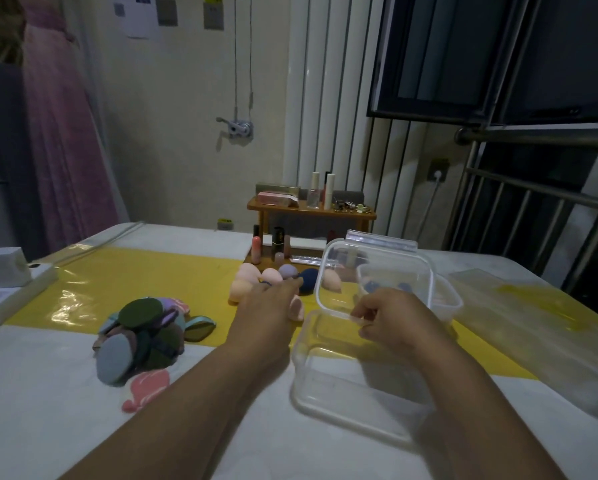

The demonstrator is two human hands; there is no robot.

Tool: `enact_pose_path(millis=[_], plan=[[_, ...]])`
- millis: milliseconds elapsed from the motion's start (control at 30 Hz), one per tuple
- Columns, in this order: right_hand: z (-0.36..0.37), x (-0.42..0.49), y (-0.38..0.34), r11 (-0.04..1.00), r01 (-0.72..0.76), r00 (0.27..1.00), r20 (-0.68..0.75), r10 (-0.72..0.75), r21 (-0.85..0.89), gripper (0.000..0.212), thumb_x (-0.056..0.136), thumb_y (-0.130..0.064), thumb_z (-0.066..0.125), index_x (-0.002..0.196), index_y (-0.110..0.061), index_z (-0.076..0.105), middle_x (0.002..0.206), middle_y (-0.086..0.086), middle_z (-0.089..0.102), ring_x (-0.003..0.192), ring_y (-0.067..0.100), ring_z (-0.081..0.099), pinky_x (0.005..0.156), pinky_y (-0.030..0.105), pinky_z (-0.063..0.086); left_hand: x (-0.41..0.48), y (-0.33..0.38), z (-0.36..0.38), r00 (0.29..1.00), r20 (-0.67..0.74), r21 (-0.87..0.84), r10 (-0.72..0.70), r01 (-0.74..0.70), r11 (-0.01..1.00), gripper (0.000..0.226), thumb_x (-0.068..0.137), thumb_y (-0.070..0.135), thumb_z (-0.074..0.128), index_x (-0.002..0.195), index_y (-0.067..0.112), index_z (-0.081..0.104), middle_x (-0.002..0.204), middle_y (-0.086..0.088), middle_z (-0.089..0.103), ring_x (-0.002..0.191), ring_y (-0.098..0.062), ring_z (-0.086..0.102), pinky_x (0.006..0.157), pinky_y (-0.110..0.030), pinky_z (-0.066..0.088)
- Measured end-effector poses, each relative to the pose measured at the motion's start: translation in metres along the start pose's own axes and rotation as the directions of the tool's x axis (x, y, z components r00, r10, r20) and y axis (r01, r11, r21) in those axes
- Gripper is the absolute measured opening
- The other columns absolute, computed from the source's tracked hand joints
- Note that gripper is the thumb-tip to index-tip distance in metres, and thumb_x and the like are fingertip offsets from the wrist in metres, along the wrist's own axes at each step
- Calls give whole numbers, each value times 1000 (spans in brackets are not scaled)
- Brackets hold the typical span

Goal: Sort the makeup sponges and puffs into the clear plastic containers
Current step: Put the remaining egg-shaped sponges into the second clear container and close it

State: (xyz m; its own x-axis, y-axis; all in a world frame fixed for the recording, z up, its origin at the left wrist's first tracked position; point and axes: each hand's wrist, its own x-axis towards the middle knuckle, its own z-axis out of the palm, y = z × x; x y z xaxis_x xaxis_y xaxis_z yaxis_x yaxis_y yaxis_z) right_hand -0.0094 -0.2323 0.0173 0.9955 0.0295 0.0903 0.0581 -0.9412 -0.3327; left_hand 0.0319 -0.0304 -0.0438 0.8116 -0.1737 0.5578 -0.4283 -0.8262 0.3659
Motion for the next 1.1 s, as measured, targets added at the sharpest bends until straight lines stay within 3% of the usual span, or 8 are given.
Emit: enact_pose_path(millis=[100, 300, 500, 600, 733, 833, 900, 1100], plan=[[4, 1, 3, 1000, -1, 1000, -22, 2, 23, 30, 81, -16, 76, 107, -30, 72, 100, -9, 65, 95, 13, 61, 87, 26, 51, -2, -12, 16, 987, 149, 213, 59, -91, 973, 56, 96, 30, 56, 148, 38, 35, 141, 10, 51, 123, -21, 45, 94, -39, 38], [8, -1, 3, 997, -12, 999, -42, 15, 80, 29, 81, -12, 71, 101, -34, 69, 100, -10, 64, 95, 12, 61, 88, 31, 53, 2, -19, 14, 999, -13, 348, 52, -44, 936, 28, 87, 35, 65, 116, 33, 64, 107, 1, 57, 98, -23, 50, 77, -35, 39], [8, -2, 3, 996, 7, 999, -51, -2, 92, 33, 81, -12, 69, 103, -36, 67, 97, -13, 61, 92, 11, 60, 87, 31, 53, 0, -14, -1, 970, -78, -150, -229, 216, 965, 19, 90, 28, 68, 108, 24, 64, 108, 0, 56, 93, -14, 53, 69, -24, 42], [7, -3, 1, 989, 39, 996, -81, -28, 146, 34, 81, -15, 69, 106, -38, 61, 97, -14, 59, 89, 10, 59, 84, 30, 51, -4, -6, -10, 940, -31, -574, -340, 262, 776, 16, 91, 19, 68, 99, 29, 59, 103, 3, 60, 93, -13, 59, 67, -24, 45], [7, -7, -3, 937, 218, 967, -191, -170, 273, 29, 86, -21, 72, 103, -39, 57, 103, -15, 60, 78, 4, 55, 75, 24, 47, -6, 10, -20, 949, 84, -831, -303, 234, 505, 29, 91, -2, 62, 99, 26, 56, 106, 0, 65, 102, -25, 64, 85, -40, 56], [7, -10, -5, 880, 284, 953, -214, -215, 382, 32, 86, -23, 75, 101, -41, 54, 106, -15, 65, 74, -1, 56, 69, 15, 45, -7, 18, -20, 966, 135, -878, -221, 220, 425, 33, 91, -9, 58, 106, 20, 57, 106, 14, 66, 104, -19, 62, 87, -32, 52], [6, -12, -7, 851, 279, 958, -188, -216, 445, 36, 83, -23, 78, 97, -43, 52, 106, -13, 67, 72, -6, 56, 65, 12, 44, -10, 22, -21, 965, 169, -869, -202, 243, 431, 31, 91, -8, 59, 102, 21, 57, 103, 5, 64, 99, -15, 59, 83, -26, 48], [7, -12, -5, 843, 282, 957, -193, -215, 459, 31, 80, -21, 80, 91, -38, 56, 92, -12, 69, 67, -4, 54, 61, 12, 44, -14, 23, -18, 956, 261, -781, -135, 291, 553, 24, 84, 17, 74, 101, 26, 59, 107, 4, 64, 104, -11, 59, 87, -34, 48]])
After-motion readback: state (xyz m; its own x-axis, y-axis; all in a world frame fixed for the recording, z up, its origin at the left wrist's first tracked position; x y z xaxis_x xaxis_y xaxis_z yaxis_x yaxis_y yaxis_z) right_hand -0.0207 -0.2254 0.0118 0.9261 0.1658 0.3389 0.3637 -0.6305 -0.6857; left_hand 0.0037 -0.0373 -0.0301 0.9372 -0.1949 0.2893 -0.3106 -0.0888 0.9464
